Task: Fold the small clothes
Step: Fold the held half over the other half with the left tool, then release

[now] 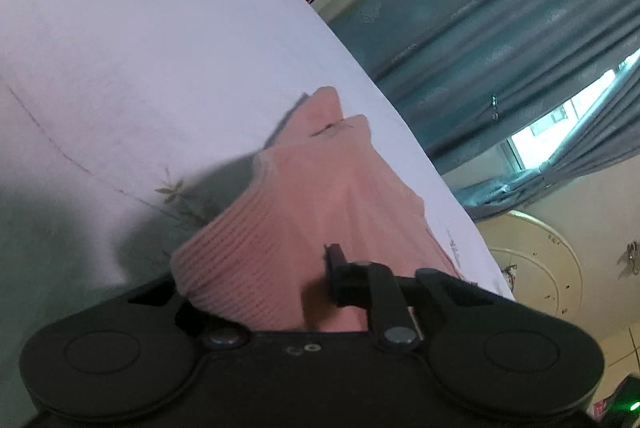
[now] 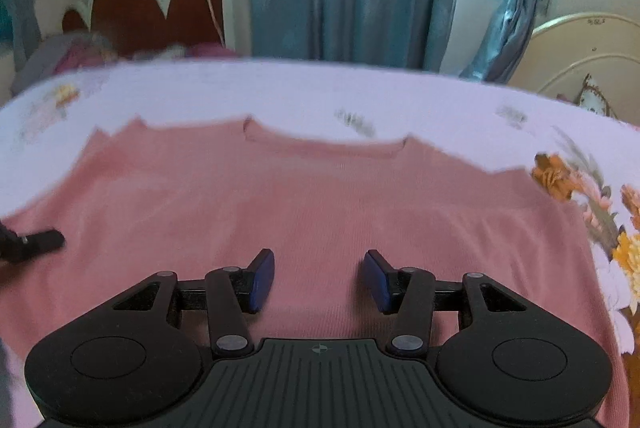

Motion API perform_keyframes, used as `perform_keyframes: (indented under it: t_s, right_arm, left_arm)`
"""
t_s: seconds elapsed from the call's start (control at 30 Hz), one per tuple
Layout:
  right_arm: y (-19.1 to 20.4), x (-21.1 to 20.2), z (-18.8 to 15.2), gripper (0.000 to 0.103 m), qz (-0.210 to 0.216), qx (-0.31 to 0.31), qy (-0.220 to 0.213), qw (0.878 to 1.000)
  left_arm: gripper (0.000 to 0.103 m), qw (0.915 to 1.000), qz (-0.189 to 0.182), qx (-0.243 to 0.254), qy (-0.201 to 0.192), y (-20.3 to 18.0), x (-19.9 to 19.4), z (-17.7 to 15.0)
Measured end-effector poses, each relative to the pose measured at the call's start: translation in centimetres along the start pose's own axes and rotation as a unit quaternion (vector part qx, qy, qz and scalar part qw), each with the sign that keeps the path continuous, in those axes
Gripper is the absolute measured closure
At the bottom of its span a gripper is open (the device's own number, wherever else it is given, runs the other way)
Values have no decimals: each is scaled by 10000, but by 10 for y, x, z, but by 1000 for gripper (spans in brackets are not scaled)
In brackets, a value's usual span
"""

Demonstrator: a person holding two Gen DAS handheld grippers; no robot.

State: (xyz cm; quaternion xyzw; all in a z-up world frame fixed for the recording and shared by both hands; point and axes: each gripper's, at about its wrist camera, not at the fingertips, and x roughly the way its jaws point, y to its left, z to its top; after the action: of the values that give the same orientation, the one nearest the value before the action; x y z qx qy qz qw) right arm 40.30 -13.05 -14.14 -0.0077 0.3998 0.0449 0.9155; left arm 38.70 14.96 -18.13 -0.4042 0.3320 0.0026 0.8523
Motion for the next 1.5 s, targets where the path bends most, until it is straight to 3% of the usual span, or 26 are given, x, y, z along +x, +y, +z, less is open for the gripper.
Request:
perform_keyframes:
  t_s: [0.2, 0.3, 0.47, 0.63, 0.73, 0.83, 0.97, 1.0, 1.03, 1.23, 1.27, 1.33, 1.4, 1.5]
  right_arm:
    - [0, 3, -5, 50, 36, -182, -122, 9998]
    - [-5, 3, -5, 50, 169, -187, -170, 9995]
    - [-33, -15, -2, 49, 493, 222, -391, 9978]
    - [-96, -52, -7, 49, 562, 758, -575, 9939]
    - [-148, -78, -19, 49, 298, 1152, -684, 9905]
    - [-196, -97, -36, 49, -15, 1502, -689, 9862]
    - [-244, -114, -55, 49, -162, 1874, -620, 9802]
    - [-251, -117, -58, 49, -119, 1958, -618, 9786]
    - [-257, -120, -59, 49, -46, 2031, -639, 9771]
    - [-258, -115, -43, 49, 749, 2202, -683, 9702]
    - [-253, -110, -39, 49, 879, 2153, -605, 9707]
    - [-243, -99, -33, 49, 1088, 2040, -460, 9718]
    - [-234, -85, -29, 49, 1160, 1993, -322, 9725]
    - [-226, -63, -23, 49, 1150, 1901, -143, 9749]
  left_arm:
    - [93, 9995, 109, 213, -198, -12, -10, 0]
    - [94, 9960, 164, 763, -437, -39, -20, -1]
    - [94, 9782, 15, 1983, -620, -114, -26, -12]
    - [94, 9499, -562, 3040, -464, -204, -11, -51]
    - [94, 9272, -1007, 3602, -189, -251, 5, -93]
    - [94, 8995, -1292, 4166, 259, -284, 27, -150]
    - [92, 8542, -1120, 4981, 987, -294, 53, -222]
    - [89, 8461, -1055, 5108, 1096, -293, 55, -233]
    - [82, 8402, -1026, 5200, 1148, -291, 54, -241]
    - [70, 8115, -1293, 5561, 1245, -284, 21, -248]
    - [67, 8108, -1293, 5571, 1247, -279, 11, -246]
    - [60, 8174, -1231, 5495, 1210, -273, 2, -235]
    - [52, 8284, -1122, 5386, 1057, -264, -10, -218]
    - [45, 8530, -827, 5102, 724, -250, -22, -190]
